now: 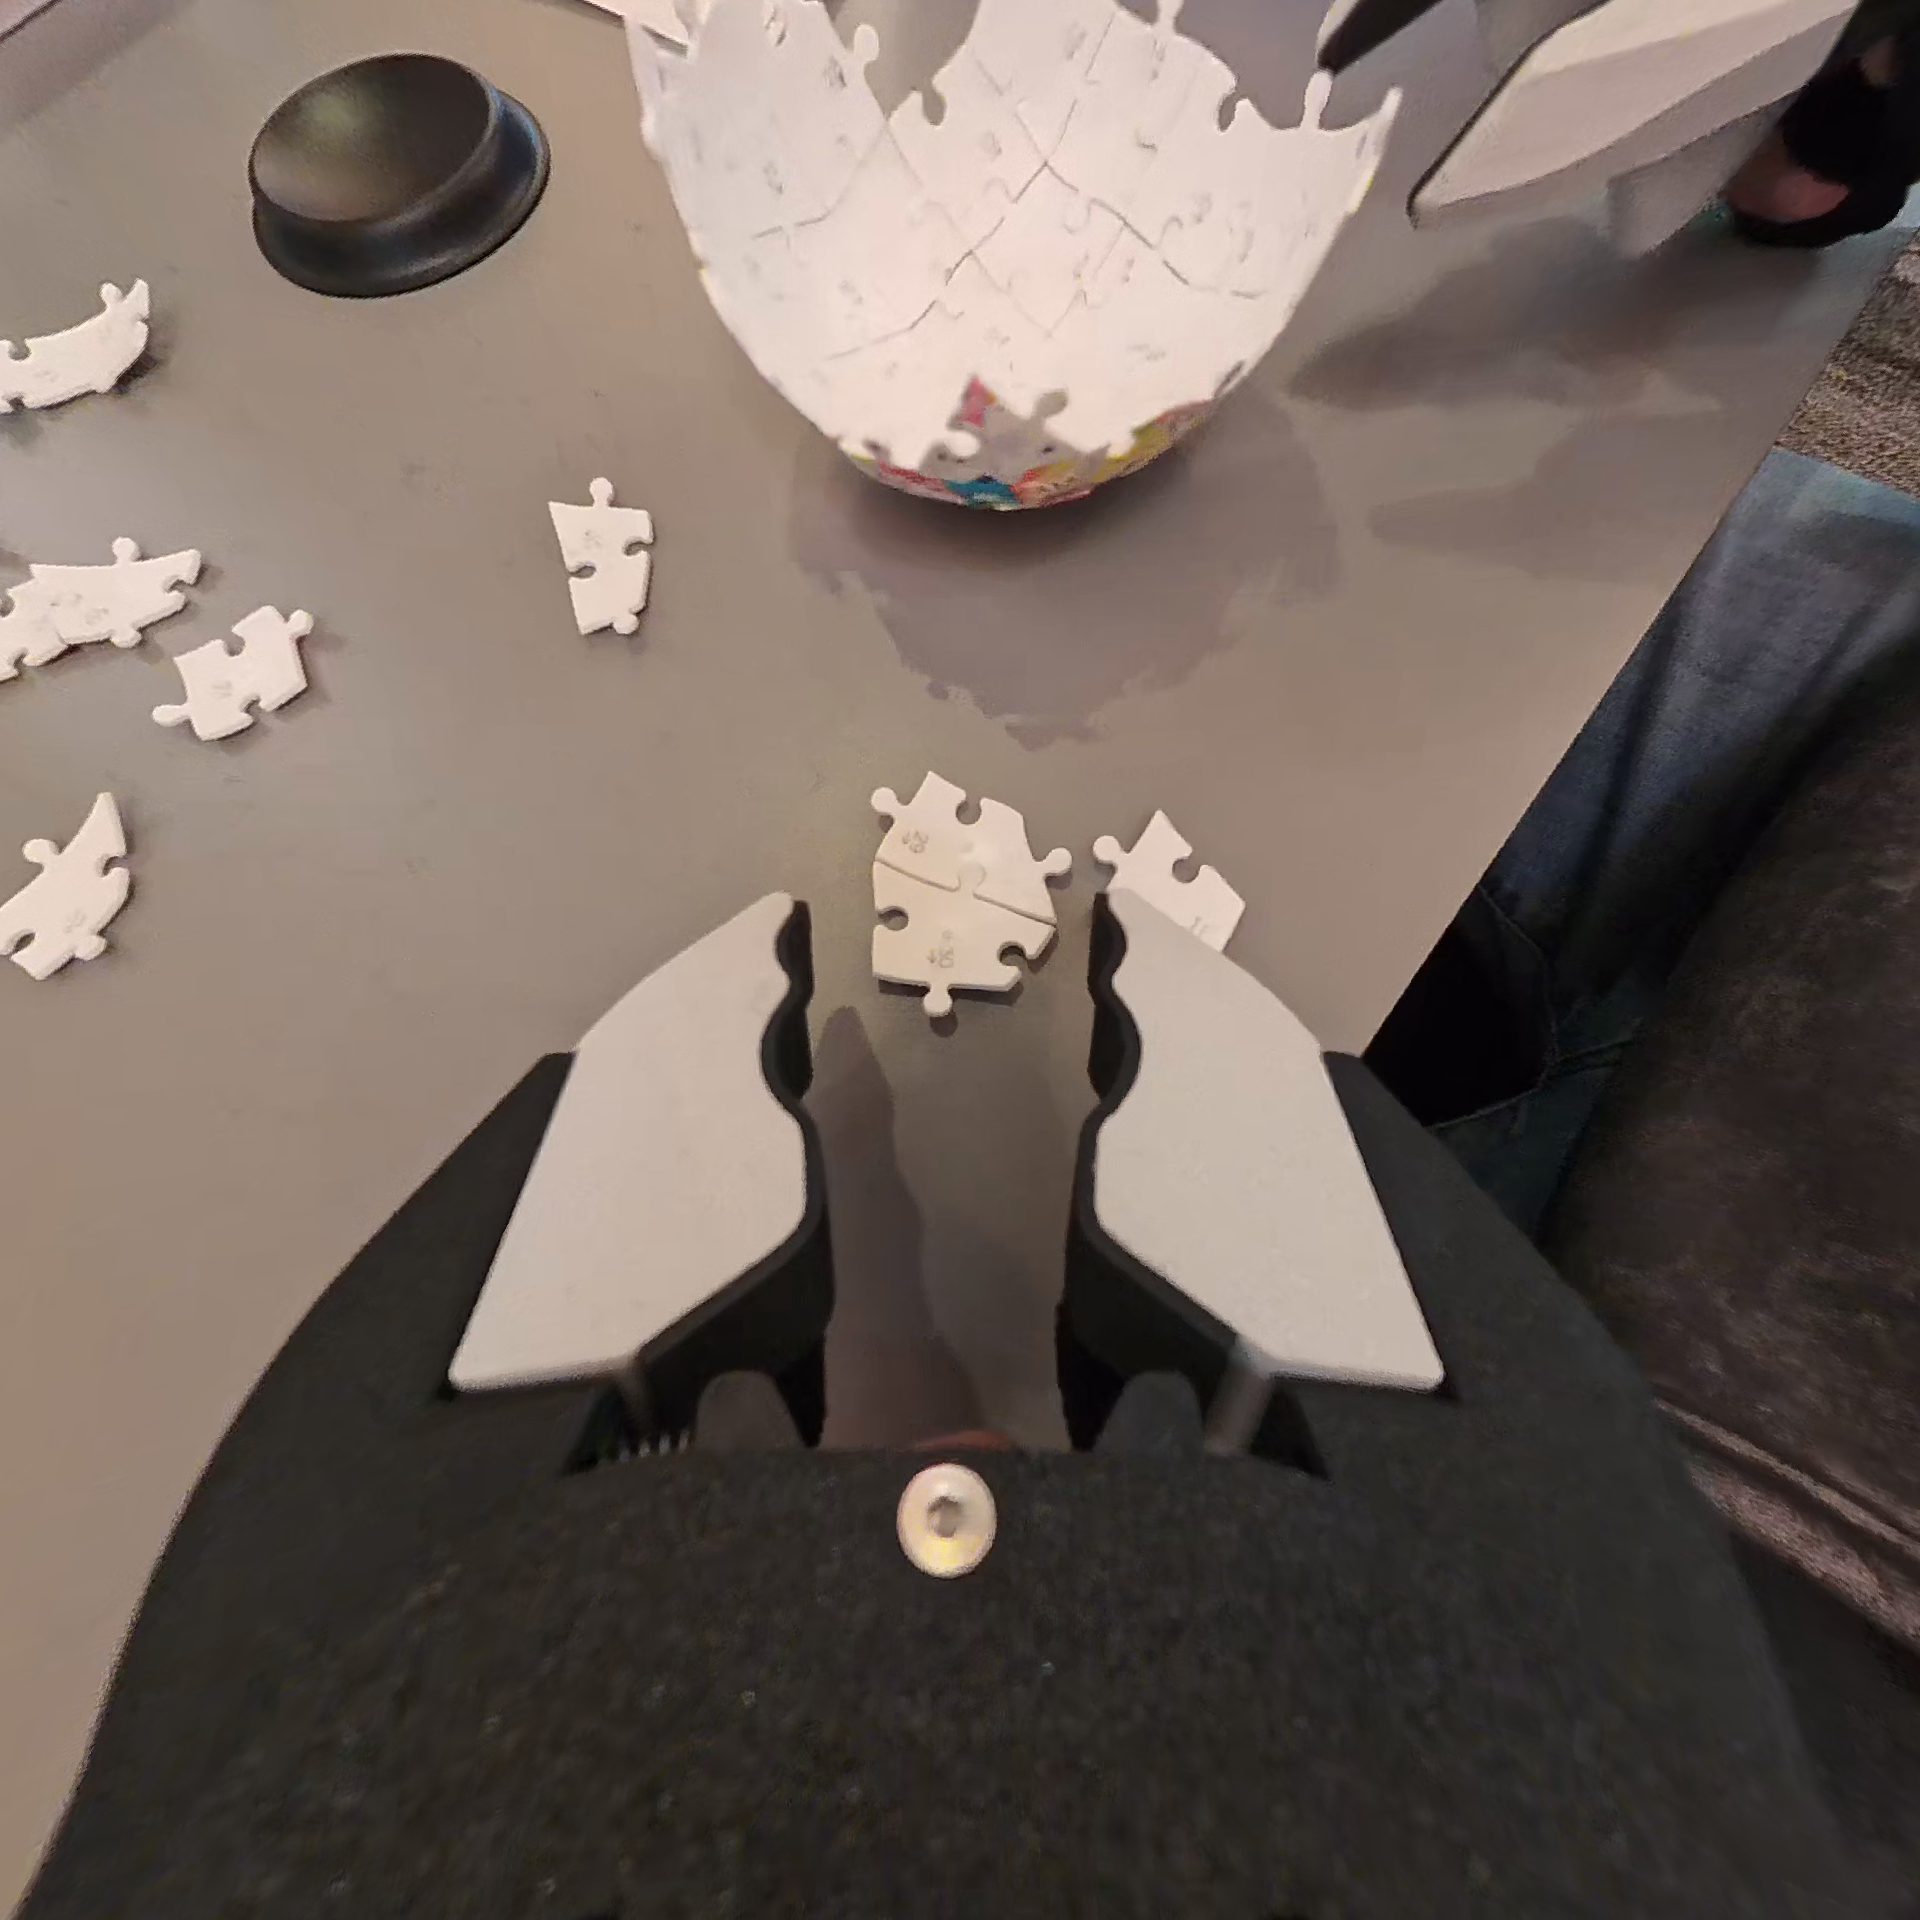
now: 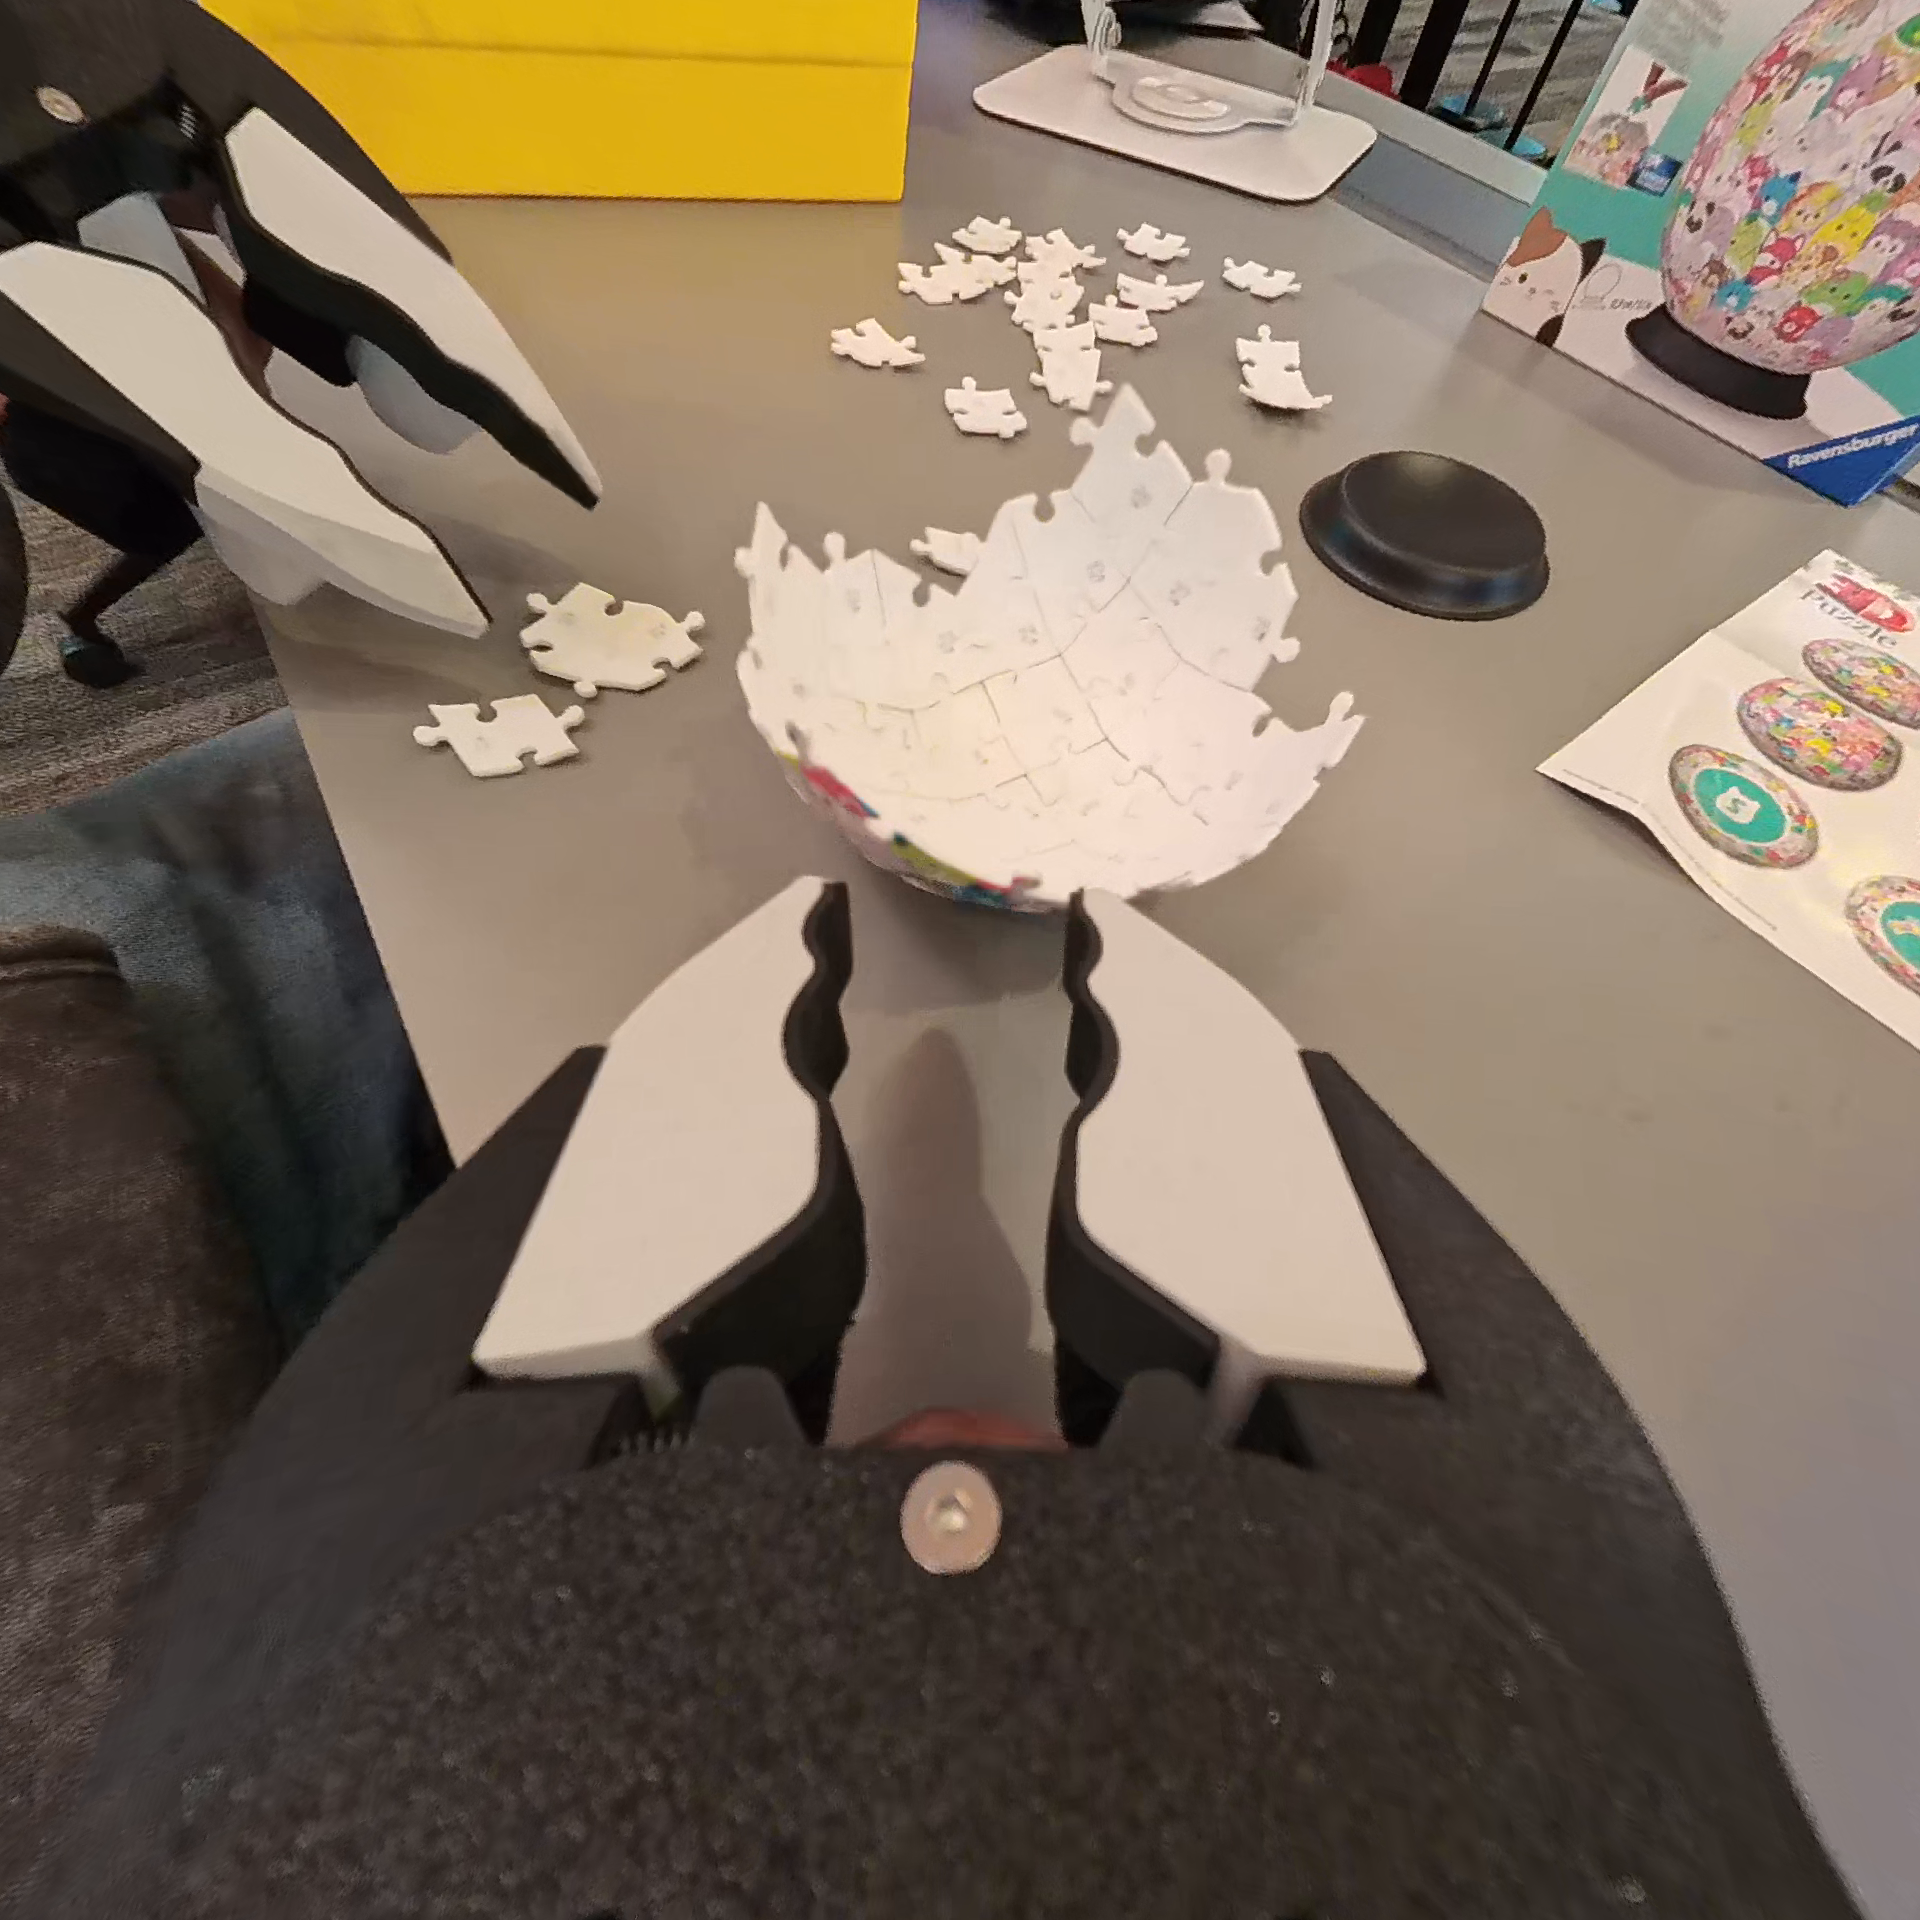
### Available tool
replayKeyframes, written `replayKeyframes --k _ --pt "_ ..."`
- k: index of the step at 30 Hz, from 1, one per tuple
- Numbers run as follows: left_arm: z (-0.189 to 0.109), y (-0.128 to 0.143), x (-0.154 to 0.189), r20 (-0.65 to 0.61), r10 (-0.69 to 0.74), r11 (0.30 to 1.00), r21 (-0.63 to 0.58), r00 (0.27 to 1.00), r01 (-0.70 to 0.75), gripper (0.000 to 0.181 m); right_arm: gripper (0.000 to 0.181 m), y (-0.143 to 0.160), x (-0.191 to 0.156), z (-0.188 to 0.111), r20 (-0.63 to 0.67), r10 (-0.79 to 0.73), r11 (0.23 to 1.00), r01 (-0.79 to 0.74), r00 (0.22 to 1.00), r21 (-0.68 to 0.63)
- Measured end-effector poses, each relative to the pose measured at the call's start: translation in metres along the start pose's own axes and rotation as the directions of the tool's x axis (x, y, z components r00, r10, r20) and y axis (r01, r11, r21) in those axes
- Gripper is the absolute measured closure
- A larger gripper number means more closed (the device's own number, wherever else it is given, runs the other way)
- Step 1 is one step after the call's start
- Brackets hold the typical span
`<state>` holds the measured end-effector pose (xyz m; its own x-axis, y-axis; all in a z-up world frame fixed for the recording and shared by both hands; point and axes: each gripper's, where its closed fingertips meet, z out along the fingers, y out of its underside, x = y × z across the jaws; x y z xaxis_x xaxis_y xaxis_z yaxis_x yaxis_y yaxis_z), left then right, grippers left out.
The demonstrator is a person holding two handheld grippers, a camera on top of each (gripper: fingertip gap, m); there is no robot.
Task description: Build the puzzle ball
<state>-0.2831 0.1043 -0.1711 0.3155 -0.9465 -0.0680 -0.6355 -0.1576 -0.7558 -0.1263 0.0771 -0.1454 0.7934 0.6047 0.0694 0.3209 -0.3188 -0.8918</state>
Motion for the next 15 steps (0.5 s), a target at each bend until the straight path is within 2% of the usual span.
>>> replayKeyframes --k 7,12,15 --pt "-0.007 0.003 -0.004 -0.04 0.016 1.0 0.0 0.999 -0.016 0.138 0.144 0.002 0.004 0.003 -0.015 0.02 1.0 -0.021 1.0 -0.019" --pt "0.003 0.024 0.002 -0.102 -0.031 0.992 -0.123 0.994 0.018 0.142 0.144 0.002 0.004 0.003 -0.012 0.02 1.0 -0.021 1.0 -0.022" --pt "0.007 0.024 0.001 -0.086 -0.021 0.991 -0.136 0.996 0.009 0.143 0.144 0.001 0.004 0.002 -0.012 0.023 1.0 -0.023 1.0 -0.011"
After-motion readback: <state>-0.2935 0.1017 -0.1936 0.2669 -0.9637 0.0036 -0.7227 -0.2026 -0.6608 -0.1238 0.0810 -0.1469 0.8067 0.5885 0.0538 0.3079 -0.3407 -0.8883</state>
